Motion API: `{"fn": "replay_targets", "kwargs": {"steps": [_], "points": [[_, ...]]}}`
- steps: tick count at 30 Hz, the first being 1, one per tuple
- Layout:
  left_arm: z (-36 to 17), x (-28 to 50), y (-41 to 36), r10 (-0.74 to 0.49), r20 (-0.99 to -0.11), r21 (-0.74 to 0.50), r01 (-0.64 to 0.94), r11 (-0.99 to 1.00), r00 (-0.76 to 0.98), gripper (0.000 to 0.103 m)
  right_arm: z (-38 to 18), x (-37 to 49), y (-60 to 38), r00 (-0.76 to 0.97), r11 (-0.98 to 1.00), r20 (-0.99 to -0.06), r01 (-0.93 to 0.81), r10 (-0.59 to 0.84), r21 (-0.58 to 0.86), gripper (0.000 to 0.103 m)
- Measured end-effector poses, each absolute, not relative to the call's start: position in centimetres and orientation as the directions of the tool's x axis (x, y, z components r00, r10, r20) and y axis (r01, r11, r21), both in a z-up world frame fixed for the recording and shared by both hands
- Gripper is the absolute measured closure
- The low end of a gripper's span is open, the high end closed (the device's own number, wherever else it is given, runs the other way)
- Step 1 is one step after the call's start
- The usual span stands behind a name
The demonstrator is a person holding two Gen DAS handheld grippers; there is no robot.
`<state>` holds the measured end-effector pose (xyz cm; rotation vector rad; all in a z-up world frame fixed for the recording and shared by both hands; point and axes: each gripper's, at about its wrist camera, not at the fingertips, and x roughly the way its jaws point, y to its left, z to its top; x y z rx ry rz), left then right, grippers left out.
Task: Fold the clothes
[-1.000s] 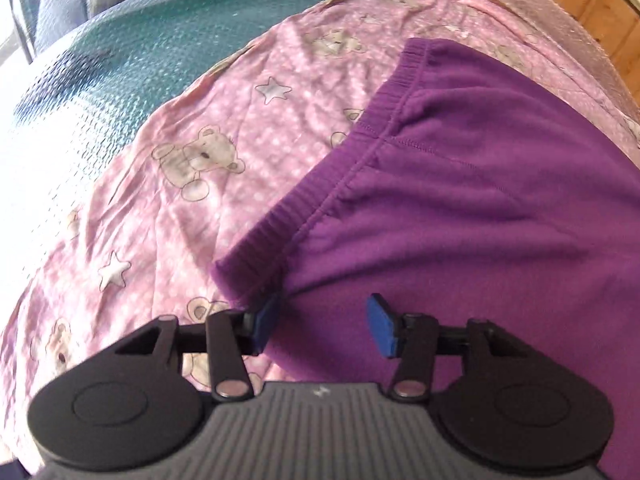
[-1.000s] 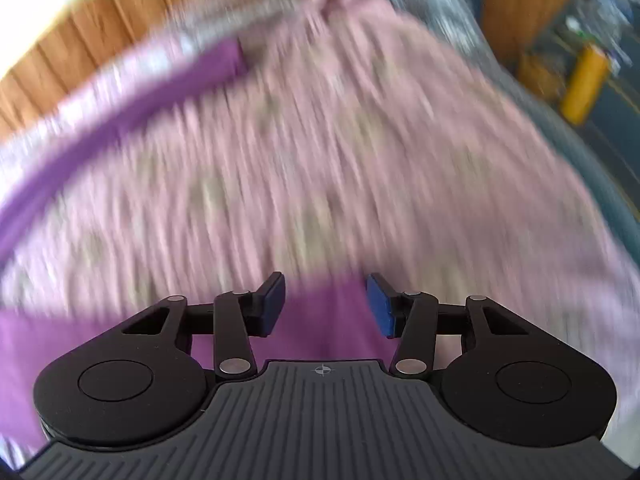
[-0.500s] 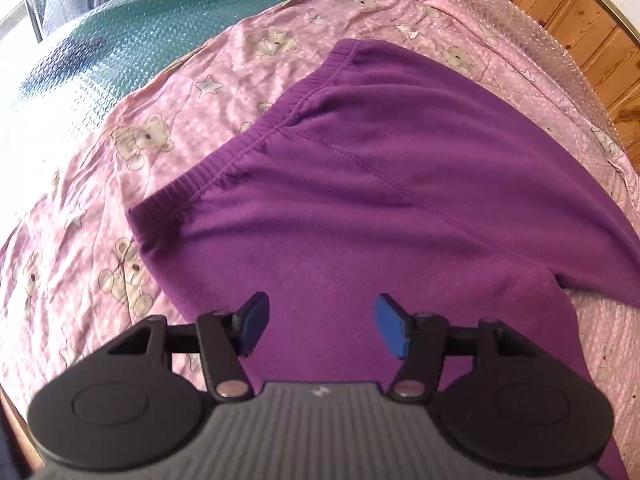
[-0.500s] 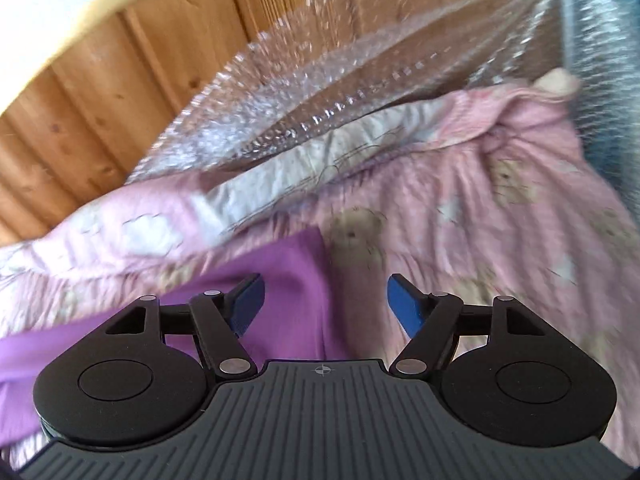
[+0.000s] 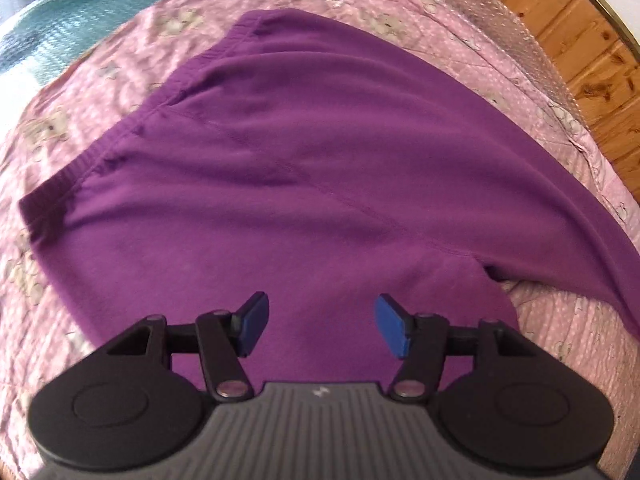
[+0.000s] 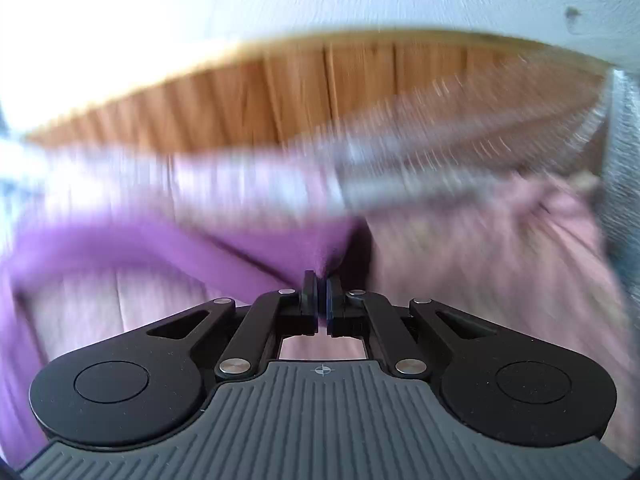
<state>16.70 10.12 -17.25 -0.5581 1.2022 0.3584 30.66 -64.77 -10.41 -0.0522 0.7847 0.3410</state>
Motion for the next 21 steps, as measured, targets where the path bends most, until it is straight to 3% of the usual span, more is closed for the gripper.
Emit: {"fn": "replay_targets", "kwargs": {"steps": [5,10,14,15,17,19,21], "points": [[-19.2,21.2,5.7,-0.130,-0.935,-0.278,-0.457,0.845,0.329,0.043,-15.7,24.6,-67.5,0.547,0.984,-0.821,-0.146,0.164,0.099,0.095],[-18.6,24.8,2.2,-0.170,-0.918,-0.305,-0.365,0.880,0.357,0.041,-16.4,21.8,-68.1,0.569,0.969,-0.817,0.134,0.098,0.210,0.072],[-18.5,26.0,2.3,-0.164,-0.916,-0.304,-0.368,0.879,0.365,0.040,-16.9,21.8,-67.4,0.575,0.919,-0.806,0.231,0.136,0.320,0.066],[-18.5,26.1,2.6,-0.162,-0.915,-0.306,-0.375,0.875,0.368,0.040,-17.0,21.9,-67.2,0.578,0.906,-0.803,0.247,0.147,0.344,0.062],[-18.6,26.3,3.3,-0.164,-0.911,-0.318,-0.392,0.863,0.379,0.039,-17.3,22.1,-66.7,0.583,0.877,-0.794,0.279,0.169,0.392,0.039],[-18.6,26.4,4.0,-0.168,-0.904,-0.340,-0.423,0.840,0.392,0.040,-17.5,22.4,-66.2,0.590,0.844,-0.785,0.310,0.191,0.437,0.035],[-18.3,26.8,4.7,-0.167,-0.898,-0.357,-0.451,0.818,0.408,0.040,-17.9,23.4,-65.6,0.571,0.848,-0.796,0.305,0.201,0.433,0.038]]}}
